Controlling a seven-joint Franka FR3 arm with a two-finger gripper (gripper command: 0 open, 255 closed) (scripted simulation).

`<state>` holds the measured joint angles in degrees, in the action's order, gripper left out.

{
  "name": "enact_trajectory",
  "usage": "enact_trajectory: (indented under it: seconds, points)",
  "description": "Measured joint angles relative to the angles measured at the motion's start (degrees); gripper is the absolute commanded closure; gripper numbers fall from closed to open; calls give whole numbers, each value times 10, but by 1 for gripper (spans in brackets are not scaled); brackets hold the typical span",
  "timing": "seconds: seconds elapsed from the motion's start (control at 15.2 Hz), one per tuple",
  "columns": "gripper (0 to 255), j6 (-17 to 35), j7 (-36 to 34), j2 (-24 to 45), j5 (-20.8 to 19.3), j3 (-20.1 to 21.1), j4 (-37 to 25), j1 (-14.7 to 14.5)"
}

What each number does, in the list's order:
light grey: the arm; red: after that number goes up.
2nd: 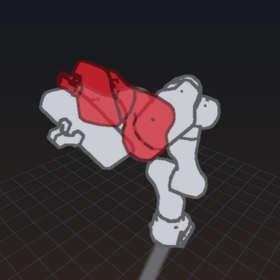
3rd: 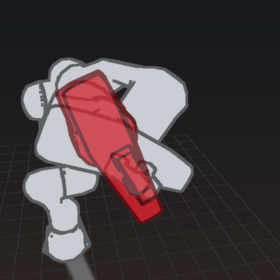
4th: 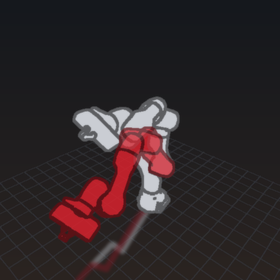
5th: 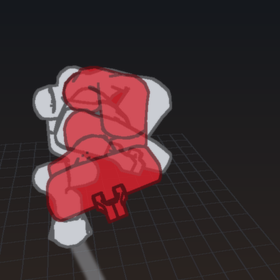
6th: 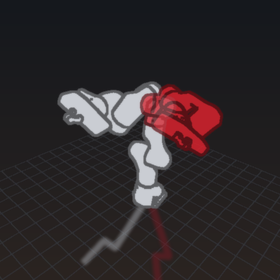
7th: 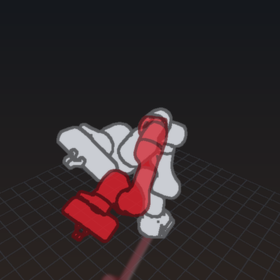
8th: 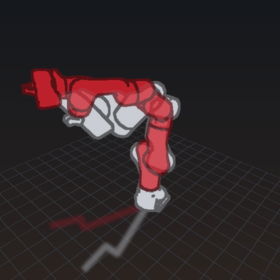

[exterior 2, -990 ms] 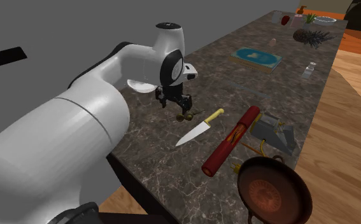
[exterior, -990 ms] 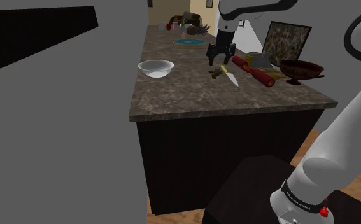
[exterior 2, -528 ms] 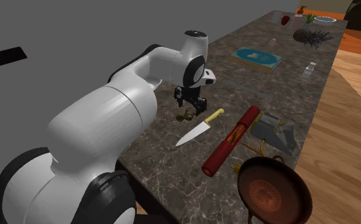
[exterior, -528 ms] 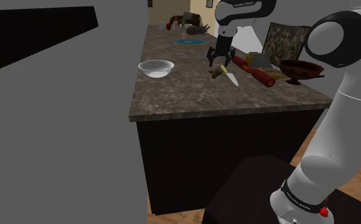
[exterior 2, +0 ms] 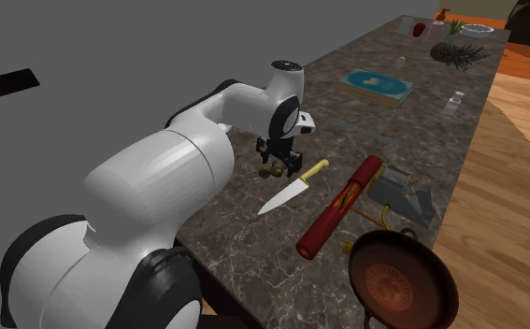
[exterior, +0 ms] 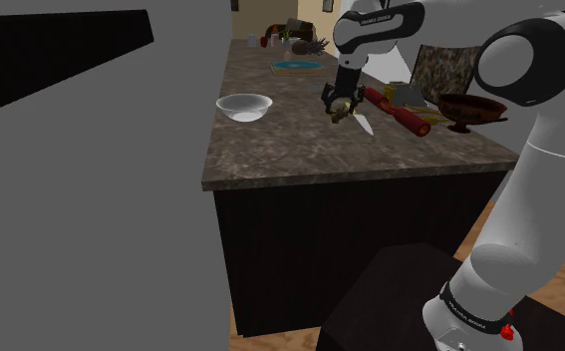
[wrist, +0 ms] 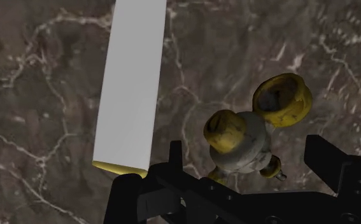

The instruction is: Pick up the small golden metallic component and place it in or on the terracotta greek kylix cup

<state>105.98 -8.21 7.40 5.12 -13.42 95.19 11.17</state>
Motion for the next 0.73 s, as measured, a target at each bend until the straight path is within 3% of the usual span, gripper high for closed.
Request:
enact_trajectory:
  seconds: [0.33,0.4,0.73]
  points:
    - [0,1,0,1,0,0,0,0]
    - [255,1,0,1,0,0,0,0]
    - [255,1,0,1,0,0,0,0]
